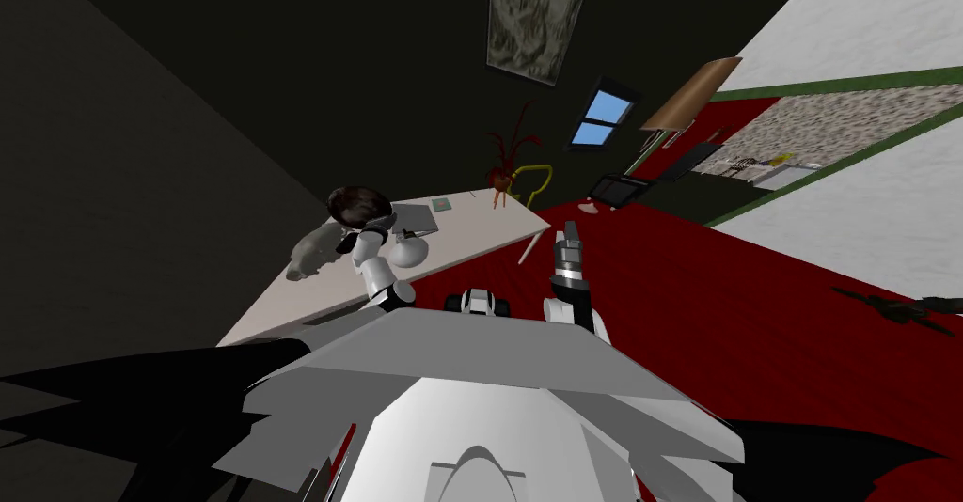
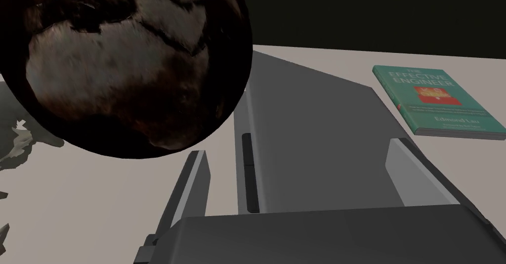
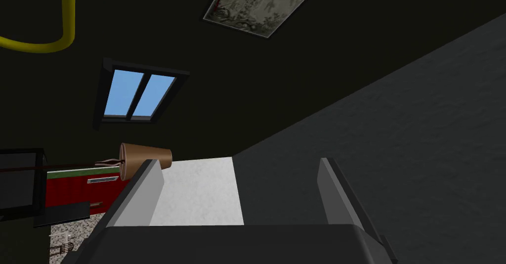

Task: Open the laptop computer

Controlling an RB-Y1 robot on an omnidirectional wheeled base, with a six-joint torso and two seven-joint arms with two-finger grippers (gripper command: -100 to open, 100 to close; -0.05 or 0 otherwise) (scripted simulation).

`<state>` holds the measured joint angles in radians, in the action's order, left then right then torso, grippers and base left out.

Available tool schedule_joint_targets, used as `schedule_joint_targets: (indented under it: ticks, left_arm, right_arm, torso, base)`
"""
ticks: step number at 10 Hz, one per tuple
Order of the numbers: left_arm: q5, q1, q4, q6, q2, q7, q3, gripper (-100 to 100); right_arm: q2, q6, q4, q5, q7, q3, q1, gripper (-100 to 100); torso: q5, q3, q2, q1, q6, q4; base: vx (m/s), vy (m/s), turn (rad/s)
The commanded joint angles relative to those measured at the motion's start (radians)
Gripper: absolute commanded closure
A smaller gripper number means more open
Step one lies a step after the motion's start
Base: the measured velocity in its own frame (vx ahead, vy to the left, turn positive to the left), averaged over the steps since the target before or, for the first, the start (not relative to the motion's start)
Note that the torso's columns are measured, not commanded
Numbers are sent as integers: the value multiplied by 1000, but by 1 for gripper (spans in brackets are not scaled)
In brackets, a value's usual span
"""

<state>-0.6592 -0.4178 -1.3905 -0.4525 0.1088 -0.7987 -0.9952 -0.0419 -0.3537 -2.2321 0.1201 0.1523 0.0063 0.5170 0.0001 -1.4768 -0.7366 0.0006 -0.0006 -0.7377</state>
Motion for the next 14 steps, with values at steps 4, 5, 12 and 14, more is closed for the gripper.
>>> schedule_joint_targets:
  ticks: [4, 5, 12, 14]
  left_arm:
    - [126, -86, 93, 33, 94, -81, -103, -100]
    - [165, -112, 122, 44, 125, -107, -136, -100]
    - [190, -134, 154, 60, 144, -119, -152, 0]
    - [190, -134, 154, 60, 144, -119, -152, 0]
  right_arm:
    - [0, 0, 0, 0, 0, 0, 0, 0]
    - [0, 0, 0, 0, 0, 0, 0, 0]
    - [0, 0, 0, 0, 0, 0, 0, 0]
    - [0, 0, 0, 0, 0, 0, 0, 0]
  torso:
    - [0, 0, -1, -2, 1, 0]
    - [0, 0, 1, -1, 0, 0]
    - [0, 0, 0, 0, 1, 0]
    - [0, 1, -2, -1, 1, 0]
  base:
    - [-124, 0, -240]
    - [-106, -10, -246]
    - [-38, -9, -73]
    - [0, 0, 0]
